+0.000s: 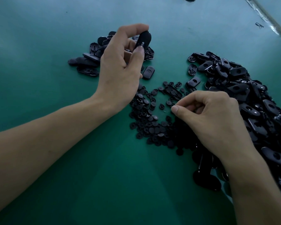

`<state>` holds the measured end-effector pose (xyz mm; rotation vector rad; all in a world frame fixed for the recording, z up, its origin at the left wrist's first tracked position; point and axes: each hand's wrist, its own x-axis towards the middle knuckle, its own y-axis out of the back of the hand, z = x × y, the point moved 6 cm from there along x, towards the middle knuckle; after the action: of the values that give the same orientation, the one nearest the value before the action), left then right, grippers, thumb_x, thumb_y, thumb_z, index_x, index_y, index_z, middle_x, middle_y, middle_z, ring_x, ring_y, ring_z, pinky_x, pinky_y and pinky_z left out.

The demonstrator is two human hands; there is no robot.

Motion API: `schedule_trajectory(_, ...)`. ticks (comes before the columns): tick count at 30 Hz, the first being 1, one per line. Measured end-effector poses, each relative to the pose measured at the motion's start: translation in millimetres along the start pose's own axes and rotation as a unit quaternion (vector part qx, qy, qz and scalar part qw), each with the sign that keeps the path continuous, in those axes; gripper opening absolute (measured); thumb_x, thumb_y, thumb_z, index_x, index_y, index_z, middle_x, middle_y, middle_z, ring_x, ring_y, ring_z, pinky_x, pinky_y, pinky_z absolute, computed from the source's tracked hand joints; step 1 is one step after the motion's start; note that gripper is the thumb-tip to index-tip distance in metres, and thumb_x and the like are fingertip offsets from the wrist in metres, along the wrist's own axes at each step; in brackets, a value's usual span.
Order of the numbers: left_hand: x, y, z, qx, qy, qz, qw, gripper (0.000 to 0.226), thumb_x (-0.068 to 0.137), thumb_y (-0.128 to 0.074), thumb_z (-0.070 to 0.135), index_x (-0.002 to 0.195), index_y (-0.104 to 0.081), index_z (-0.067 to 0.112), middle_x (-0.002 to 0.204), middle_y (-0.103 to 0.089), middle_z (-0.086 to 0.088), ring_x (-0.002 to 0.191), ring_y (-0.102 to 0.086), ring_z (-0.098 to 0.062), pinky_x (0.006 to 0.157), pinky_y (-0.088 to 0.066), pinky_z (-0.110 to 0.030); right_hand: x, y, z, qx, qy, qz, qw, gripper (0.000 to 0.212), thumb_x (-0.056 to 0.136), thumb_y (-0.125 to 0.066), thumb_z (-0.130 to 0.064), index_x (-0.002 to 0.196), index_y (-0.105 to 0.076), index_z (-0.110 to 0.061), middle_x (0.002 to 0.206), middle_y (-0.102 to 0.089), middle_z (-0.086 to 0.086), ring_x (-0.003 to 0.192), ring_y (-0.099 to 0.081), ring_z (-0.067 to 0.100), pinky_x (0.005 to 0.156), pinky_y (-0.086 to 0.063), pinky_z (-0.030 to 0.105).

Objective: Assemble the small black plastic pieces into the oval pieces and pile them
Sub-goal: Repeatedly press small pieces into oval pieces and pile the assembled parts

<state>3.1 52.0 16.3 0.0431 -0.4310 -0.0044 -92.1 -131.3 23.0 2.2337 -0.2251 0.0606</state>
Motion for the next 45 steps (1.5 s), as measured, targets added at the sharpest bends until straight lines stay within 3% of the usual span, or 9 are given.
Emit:
schedule_trajectory(10,-1,0,1,0.011,0.0,0.005,1.0,0.031,0.1,-0.049,0.008,0.118,-0.053,0.034,0.081,-0.047,0.014,0.065,-0.047,-0.013,0.055,-0.052,-0.029,0,-6,-4,-0.043,0.001,-0.036,0.998,0.013,0.088,-0.074,-0.035,0.078,-0.07,-0.029,0.068,-0.061,-0.012,0.061,-0.053,0.002,0.058,-0.043,0.022)
schedule_trajectory(14,-1,2,3,0.015,0.005,0.006,1.0,0.032,0.1,-0.049,0.009,0.117,-0.054,0.035,0.075,-0.05,0.022,0.063,-0.048,-0.013,0.054,-0.053,-0.031,0,-11,-8,-0.064,0.021,-0.053,0.996,0.013,0.094,-0.065,-0.034,0.082,-0.064,-0.03,0.079,-0.058,-0.012,0.077,-0.052,0.011,0.07,-0.042,0.03)
schedule_trajectory(20,-3,2,4,0.018,0.006,0.002,1.0,0.033,0.1,-0.05,0.009,0.115,-0.054,0.038,0.073,-0.051,0.026,0.063,-0.05,-0.016,0.053,-0.051,-0.042,2,2,-10,0.006,0.026,0.041,0.999,0.018,0.1,-0.058,-0.024,0.083,-0.055,-0.027,0.078,-0.062,-0.012,0.073,-0.057,0.0,0.063,-0.042,0.011)
schedule_trajectory(27,-4,-2,7,0.011,0.004,-0.014,1.0,0.033,0.098,-0.053,0.009,0.117,-0.056,0.035,0.074,-0.055,0.025,0.067,-0.059,-0.016,0.058,-0.054,-0.032,4,10,-4,0.11,0.018,0.095,0.989,0.015,0.096,-0.066,-0.019,0.093,-0.062,-0.033,0.079,-0.072,-0.014,0.076,-0.071,0.006,0.076,-0.06,0.036)
schedule_trajectory(30,-6,-4,8,0.004,0.003,-0.026,1.0,0.031,0.097,-0.057,0.007,0.122,-0.059,0.026,0.08,-0.055,0.016,0.067,-0.065,-0.01,0.062,-0.053,-0.027,4,12,-4,0.098,0.038,0.112,0.988,0.02,0.09,-0.073,-0.018,0.103,-0.071,-0.034,0.078,-0.07,-0.016,0.076,-0.069,0.003,0.077,-0.059,0.025)
schedule_trajectory(33,-9,-7,11,-0.001,-0.001,-0.043,0.999,0.033,0.095,-0.062,0.005,0.122,-0.061,0.023,0.083,-0.058,0.008,0.069,-0.069,-0.016,0.066,-0.057,-0.032,4,11,-6,0.114,0.049,0.116,0.985,0.021,0.088,-0.076,-0.015,0.095,-0.072,-0.034,0.079,-0.071,-0.02,0.076,-0.07,0.0,0.071,-0.054,0.012)
schedule_trajectory(37,-12,-10,16,0.001,-0.014,-0.067,0.998,0.042,0.088,-0.068,0.002,0.121,-0.062,0.028,0.083,-0.06,0.011,0.072,-0.065,-0.028,0.07,-0.058,-0.051,4,11,-5,0.144,0.05,0.118,0.981,0.019,0.089,-0.075,-0.015,0.09,-0.071,-0.034,0.079,-0.073,-0.018,0.077,-0.072,0.003,0.072,-0.054,0.014)
schedule_trajectory(40,-12,-11,15,-0.002,-0.015,-0.077,0.997,0.045,0.088,-0.069,0.001,0.122,-0.063,0.029,0.079,-0.058,0.019,0.071,-0.06,-0.016,0.068,-0.058,-0.052,4,11,-8,0.163,0.062,0.118,0.978,0.017,0.087,-0.078,-0.016,0.089,-0.074,-0.033,0.082,-0.073,-0.015,0.077,-0.071,0.005,0.071,-0.054,0.016)
schedule_trajectory(45,-16,-12,15,-0.002,-0.028,-0.088,0.996,0.043,0.085,-0.071,0.006,0.119,-0.062,0.031,0.085,-0.067,0.005,0.074,-0.074,-0.025,0.068,-0.061,-0.05,2,11,-13,0.249,0.068,0.124,0.958,0.016,0.085,-0.079,-0.014,0.087,-0.075,-0.029,0.076,-0.072,-0.01,0.067,-0.066,0.005,0.066,-0.053,0.017)
